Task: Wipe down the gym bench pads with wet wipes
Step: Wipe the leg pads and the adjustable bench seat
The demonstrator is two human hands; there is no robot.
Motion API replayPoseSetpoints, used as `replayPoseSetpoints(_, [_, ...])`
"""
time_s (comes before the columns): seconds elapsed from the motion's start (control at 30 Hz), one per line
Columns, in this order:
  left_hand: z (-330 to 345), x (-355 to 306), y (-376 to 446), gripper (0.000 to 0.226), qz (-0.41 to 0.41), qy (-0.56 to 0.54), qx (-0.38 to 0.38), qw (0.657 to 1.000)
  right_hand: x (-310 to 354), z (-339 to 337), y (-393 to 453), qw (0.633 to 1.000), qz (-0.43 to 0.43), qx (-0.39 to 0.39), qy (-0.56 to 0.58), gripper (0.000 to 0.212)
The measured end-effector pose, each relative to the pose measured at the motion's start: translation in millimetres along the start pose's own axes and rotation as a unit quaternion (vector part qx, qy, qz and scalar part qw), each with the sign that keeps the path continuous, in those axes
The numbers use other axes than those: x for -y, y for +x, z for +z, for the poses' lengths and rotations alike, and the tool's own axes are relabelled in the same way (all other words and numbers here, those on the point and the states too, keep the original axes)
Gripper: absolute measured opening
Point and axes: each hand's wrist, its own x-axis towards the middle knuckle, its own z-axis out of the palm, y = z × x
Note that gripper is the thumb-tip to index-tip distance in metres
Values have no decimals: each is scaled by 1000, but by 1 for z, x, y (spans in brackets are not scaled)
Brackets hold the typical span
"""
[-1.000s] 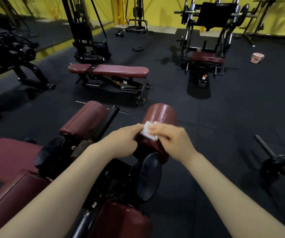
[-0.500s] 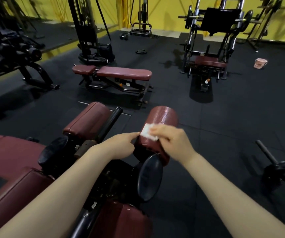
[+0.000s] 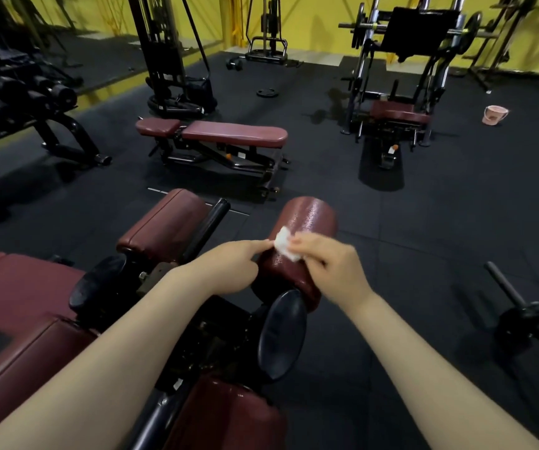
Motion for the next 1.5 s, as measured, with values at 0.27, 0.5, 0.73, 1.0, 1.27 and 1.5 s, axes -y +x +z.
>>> replayPoseSetpoints(0.27, [3, 8, 7, 70, -35, 21, 17, 999, -56, -22, 53, 992, 114, -24, -44, 39])
replayPoseSetpoints(0.5, [-3, 13, 9, 71, -3, 7, 6, 1000, -10, -10, 3, 999, -26, 37, 0, 29])
replayPoseSetpoints(0.73, [8, 15, 9, 75, -22, -13, 7, 1000, -27, -15, 38, 985, -115, 109, -67, 36])
replayPoseSetpoints(1.0, [13, 12, 7, 76, -39, -16, 6, 999, -39, 6, 47, 993, 85, -50, -65, 38])
replayPoseSetpoints(1.27, [12, 11, 9, 80, -45, 70, 21, 996, 24, -26, -20, 993, 62, 76, 59, 44])
replayPoseSetpoints(1.5, [14, 9, -32, 73, 10, 40, -35, 999, 53, -51, -48, 957, 239, 37, 156, 47])
